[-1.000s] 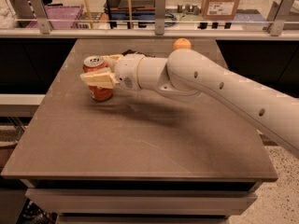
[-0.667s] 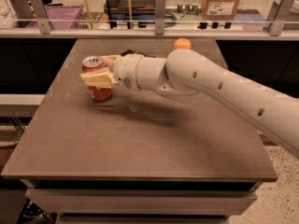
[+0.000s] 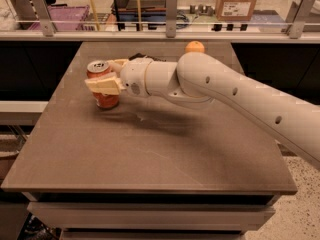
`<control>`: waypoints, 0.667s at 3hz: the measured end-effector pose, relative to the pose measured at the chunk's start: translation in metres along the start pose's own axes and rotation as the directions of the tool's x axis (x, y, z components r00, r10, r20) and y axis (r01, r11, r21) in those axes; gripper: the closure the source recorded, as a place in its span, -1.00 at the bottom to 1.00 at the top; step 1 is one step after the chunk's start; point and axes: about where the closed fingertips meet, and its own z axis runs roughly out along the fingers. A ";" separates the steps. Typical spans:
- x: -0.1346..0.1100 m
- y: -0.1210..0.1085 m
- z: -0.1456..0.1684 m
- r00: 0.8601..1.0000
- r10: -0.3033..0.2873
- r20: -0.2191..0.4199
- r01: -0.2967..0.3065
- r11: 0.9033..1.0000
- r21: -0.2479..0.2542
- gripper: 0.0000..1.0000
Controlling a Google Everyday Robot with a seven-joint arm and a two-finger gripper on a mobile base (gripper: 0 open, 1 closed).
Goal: Knock coke can over
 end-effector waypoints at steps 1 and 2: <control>0.001 0.001 -0.002 1.000 -0.006 -0.022 0.007 1.000 0.019 1.00; 0.002 0.006 -0.006 0.996 -0.016 -0.090 0.020 0.999 0.049 1.00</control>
Offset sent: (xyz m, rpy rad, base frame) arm -0.0172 -0.0201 0.0058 -0.2036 0.0243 -0.1256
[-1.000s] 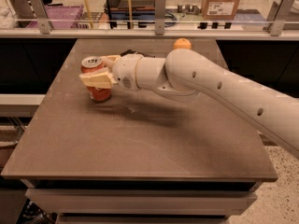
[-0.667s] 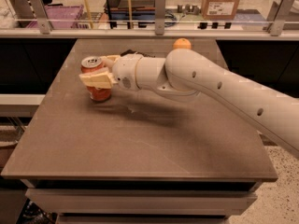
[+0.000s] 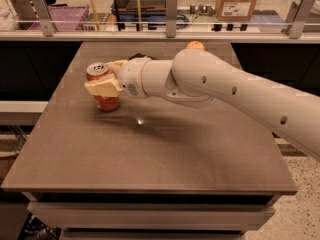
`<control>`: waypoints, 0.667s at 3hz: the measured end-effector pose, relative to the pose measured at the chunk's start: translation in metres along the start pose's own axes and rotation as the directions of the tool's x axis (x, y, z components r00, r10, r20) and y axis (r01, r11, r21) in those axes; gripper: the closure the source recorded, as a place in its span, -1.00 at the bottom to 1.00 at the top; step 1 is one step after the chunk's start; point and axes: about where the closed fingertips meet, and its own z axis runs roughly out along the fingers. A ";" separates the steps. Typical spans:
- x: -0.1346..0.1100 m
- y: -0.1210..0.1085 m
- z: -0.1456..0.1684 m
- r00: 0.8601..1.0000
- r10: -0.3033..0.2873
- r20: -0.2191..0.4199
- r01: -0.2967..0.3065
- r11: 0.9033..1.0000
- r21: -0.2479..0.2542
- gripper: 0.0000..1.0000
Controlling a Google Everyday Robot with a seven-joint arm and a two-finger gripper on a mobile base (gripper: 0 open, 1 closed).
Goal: Knock coke can over
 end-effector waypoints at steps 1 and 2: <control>-0.007 0.004 -0.011 0.996 -0.012 -0.088 0.015 1.000 0.027 1.00; -0.012 -0.001 -0.019 0.988 -0.017 -0.154 0.023 0.999 0.038 1.00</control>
Offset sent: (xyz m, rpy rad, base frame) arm -0.0001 -0.0292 0.0223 -0.2309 0.0651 -0.0690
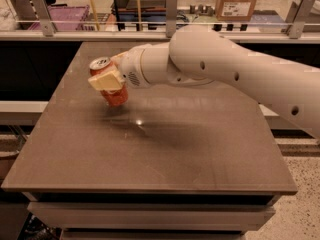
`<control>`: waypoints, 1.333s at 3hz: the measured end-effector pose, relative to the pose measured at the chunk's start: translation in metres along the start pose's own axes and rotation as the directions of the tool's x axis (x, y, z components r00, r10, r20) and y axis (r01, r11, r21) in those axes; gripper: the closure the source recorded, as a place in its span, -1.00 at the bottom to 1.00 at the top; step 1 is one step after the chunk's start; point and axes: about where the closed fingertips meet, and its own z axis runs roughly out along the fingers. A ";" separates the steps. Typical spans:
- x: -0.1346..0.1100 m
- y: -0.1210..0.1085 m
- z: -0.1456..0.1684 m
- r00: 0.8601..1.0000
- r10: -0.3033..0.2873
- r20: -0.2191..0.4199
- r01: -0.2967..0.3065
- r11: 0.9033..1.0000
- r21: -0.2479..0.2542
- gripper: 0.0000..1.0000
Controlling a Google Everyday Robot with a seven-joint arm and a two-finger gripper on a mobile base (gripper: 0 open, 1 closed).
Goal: Knock coke can over
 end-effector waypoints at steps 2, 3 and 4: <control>-0.012 -0.028 -0.012 0.994 -0.024 -0.104 0.023 1.000 -0.012 1.00; -0.016 -0.039 -0.019 0.985 -0.027 -0.169 0.024 0.999 -0.022 1.00; -0.015 -0.039 -0.024 0.964 -0.024 -0.265 0.018 0.999 -0.028 1.00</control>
Offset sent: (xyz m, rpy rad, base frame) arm 0.0389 -0.0338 0.0335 -0.1842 0.0571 0.0086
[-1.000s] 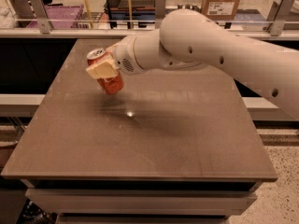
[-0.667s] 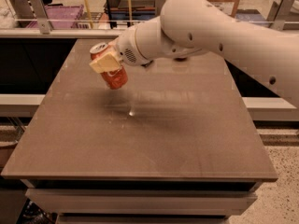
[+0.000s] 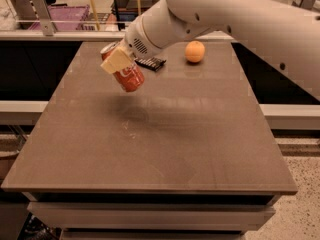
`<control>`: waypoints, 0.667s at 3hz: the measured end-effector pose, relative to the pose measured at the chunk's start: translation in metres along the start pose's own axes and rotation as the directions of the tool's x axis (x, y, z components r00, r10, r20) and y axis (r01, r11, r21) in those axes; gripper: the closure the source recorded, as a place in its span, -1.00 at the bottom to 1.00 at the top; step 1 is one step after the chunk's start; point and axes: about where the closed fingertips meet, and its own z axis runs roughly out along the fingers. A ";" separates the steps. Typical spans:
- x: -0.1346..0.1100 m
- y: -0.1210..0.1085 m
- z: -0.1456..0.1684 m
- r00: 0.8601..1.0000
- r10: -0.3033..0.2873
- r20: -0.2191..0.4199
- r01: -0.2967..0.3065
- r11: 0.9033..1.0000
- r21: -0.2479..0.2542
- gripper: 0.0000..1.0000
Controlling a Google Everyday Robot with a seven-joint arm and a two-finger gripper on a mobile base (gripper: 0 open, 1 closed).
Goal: Knock coke can over
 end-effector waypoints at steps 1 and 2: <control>0.005 0.004 0.000 0.998 0.008 -0.064 -0.008 1.000 -0.001 1.00; 0.012 0.009 0.001 0.992 0.019 -0.128 -0.019 1.000 0.000 1.00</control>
Offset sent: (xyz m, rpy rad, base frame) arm -0.0149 -0.0090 -0.0212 -0.1757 0.1068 -0.0511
